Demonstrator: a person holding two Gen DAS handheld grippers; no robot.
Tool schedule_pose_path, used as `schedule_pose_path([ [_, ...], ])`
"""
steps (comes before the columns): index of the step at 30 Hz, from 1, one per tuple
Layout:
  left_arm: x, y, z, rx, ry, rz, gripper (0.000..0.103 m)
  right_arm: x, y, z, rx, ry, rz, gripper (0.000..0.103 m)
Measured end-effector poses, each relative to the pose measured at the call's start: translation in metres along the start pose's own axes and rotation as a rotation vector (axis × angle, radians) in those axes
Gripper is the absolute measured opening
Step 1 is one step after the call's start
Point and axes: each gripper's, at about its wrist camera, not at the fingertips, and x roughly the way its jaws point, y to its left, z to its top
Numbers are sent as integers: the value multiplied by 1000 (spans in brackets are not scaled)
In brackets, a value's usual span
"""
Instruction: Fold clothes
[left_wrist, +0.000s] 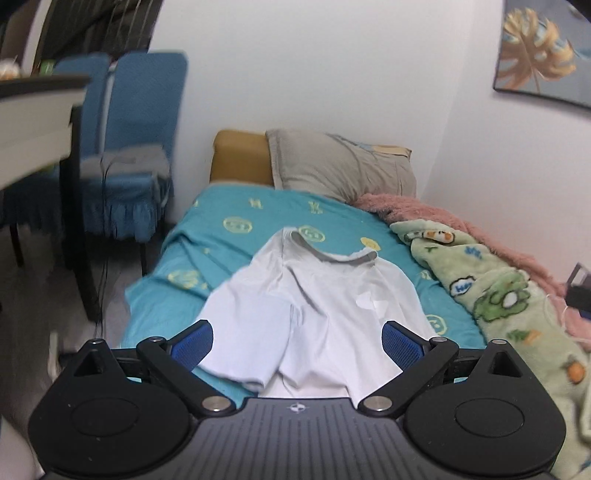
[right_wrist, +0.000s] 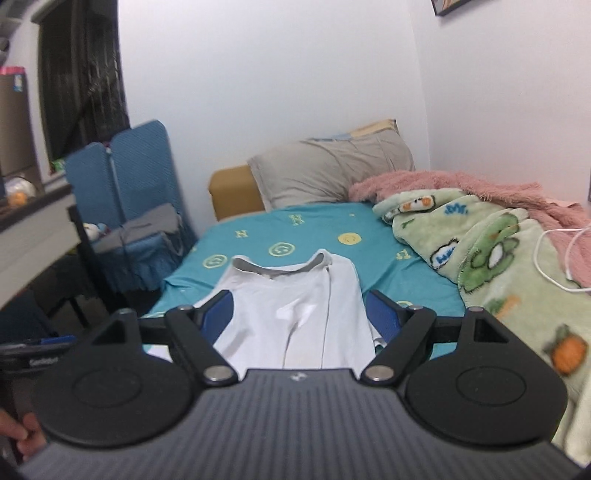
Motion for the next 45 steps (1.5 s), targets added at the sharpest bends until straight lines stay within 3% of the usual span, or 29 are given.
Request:
schedule_pose_path([
  [5, 9, 40, -3, -172, 70, 17, 95, -3, -13, -20, 8, -14, -4, 80],
  [11, 79, 99, -18, -391, 118, 67, 85, 27, -38, -40, 118, 61, 10, 80],
  [18, 145, 134, -30, -495, 114, 140, 78, 66, -46, -49, 152, 94, 0, 80],
  [21, 160, 137, -36, -531, 116, 116, 74, 82, -48, -59, 159, 150, -5, 80],
  [23, 165, 132, -37, -495, 109, 104, 68, 88, -45, -64, 146, 166, -5, 80],
  [24, 167, 128, -36, -470, 102, 96, 59, 90, -44, -66, 140, 168, -5, 80],
  [26, 173, 121, -36, -449, 110, 104, 30, 97, -42, -69, 136, 178, -6, 80],
  [27, 176, 118, -35, -439, 114, 108, 25, 100, -42, -69, 138, 184, -3, 80],
  [28, 179, 114, -35, -429, 118, 112, 12, 102, -42, -70, 142, 191, 0, 80],
  [29, 182, 110, -34, -419, 123, 116, 8, 103, -43, -71, 145, 197, 2, 80],
  [35, 182, 99, 10, -260, -2, 203, 3, 95, -46, -72, 131, 175, -38, 80],
  [40, 192, 92, 111, -90, -98, 301, 2, 98, -49, -72, 128, 169, -51, 80],
  [45, 221, 91, 194, 42, -157, 481, 2, 114, -51, -72, 102, 174, -71, 80],
])
